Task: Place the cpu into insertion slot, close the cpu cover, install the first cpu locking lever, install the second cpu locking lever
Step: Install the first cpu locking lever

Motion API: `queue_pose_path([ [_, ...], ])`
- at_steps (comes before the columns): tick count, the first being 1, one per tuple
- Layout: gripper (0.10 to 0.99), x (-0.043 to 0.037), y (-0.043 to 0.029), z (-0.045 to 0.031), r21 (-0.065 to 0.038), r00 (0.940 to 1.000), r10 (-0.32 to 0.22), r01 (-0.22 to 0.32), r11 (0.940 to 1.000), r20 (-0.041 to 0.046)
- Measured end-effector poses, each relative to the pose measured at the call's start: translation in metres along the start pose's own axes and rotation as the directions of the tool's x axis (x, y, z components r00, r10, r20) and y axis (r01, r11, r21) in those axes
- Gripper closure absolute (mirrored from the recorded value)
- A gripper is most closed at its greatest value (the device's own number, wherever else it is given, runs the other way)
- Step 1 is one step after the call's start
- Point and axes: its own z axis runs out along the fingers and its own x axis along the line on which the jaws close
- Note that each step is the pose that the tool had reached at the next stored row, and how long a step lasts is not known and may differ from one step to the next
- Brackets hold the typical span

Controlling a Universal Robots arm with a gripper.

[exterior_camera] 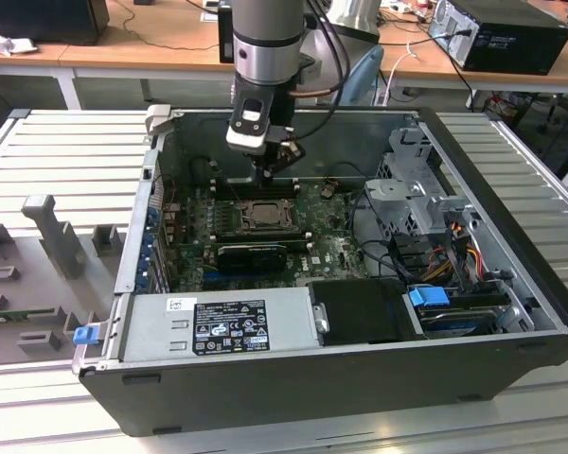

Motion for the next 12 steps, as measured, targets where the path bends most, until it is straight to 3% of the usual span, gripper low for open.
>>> queue_pose_path([
  [4,0.980,0.0000,0.0000,0.0000,0.001,0.9981,-0.061,0.061,0.9981,-0.0027],
  [9,0.980,0.0000,0.0000,0.0000,0.002,0.9910,-0.134,0.134,0.9910,-0.0060],
  [11,0.980,0.0000,0.0000,0.0000,0.002,0.9871,-0.160,0.160,0.9871,-0.0072],
  [12,0.980,0.0000,0.0000,0.0000,0.002,0.9814,-0.192,0.192,0.9815,-0.0086],
])
